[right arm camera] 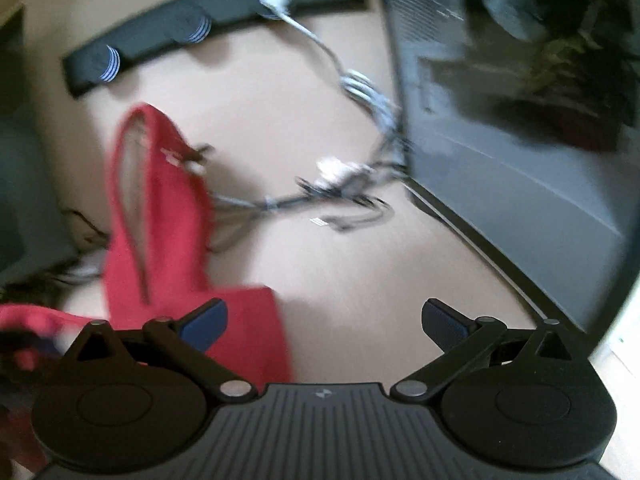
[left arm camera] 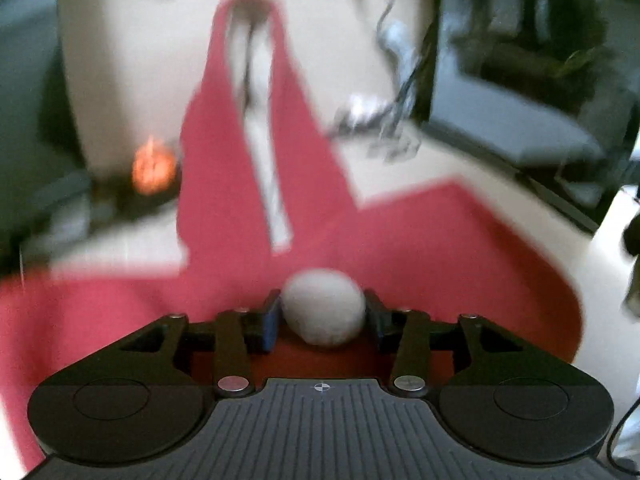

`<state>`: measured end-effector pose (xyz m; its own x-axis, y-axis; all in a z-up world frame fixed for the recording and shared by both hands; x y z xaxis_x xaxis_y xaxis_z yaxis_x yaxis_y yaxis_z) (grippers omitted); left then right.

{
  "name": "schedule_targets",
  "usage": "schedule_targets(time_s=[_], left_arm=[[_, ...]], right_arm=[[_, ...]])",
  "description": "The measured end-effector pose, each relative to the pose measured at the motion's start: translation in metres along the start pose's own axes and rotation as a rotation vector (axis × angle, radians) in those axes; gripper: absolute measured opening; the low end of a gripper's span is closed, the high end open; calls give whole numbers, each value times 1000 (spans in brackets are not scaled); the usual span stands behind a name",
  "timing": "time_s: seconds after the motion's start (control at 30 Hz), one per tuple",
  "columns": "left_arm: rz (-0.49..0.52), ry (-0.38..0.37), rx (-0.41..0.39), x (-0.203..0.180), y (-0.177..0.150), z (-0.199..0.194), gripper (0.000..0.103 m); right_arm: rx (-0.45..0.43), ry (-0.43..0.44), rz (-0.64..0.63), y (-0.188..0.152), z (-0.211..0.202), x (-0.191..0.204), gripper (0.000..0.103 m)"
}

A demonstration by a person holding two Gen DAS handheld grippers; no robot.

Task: Fold clothes

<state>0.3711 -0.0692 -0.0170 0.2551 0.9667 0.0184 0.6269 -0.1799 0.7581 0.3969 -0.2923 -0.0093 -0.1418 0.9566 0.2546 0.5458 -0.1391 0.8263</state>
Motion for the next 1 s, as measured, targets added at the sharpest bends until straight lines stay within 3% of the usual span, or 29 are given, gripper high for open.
schedule_targets(time_s=[0.07,0.13,0.23,0.37,0.47,0.6,0.67,1.0], left_arm=[[-63,-4,19,9,-6,-1,66],[-115,-17,-9,18,-3,-17,97],[-149,19,-94,34,1,-41,96],[-250,109,-104,65,-12,-37,97],[-253,137,-91,77,-16,-21,97],[-178,170,-49,73,-18,3,100],[-156,184,-25,72,-19,16,101],[-145,182,-82,72,-30,17,103]], right_arm=[[-12,64,-23,7,2,18,103],[-3,131,-58,9,8,37,103],[25,244,-83,2,18,60,103],[80,377,-73,-12,39,79,103],[145,363,-84,-27,73,81,103],[165,339,-117,-29,98,82,103],[159,342,-121,-31,99,83,103],[145,382,-78,-31,100,76,103]])
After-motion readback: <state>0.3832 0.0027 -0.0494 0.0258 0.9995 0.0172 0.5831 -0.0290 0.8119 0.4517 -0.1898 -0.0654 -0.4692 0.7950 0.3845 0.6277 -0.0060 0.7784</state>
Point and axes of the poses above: each gripper's, at about its wrist camera, not at the fingertips, and z roughly the way its jaws point, x to its left, y to its top, the point moved 5 cm from there along z, roughly the way its jaws point, and after that the axes turned 3 degrees about z, right-handed, at the moved point
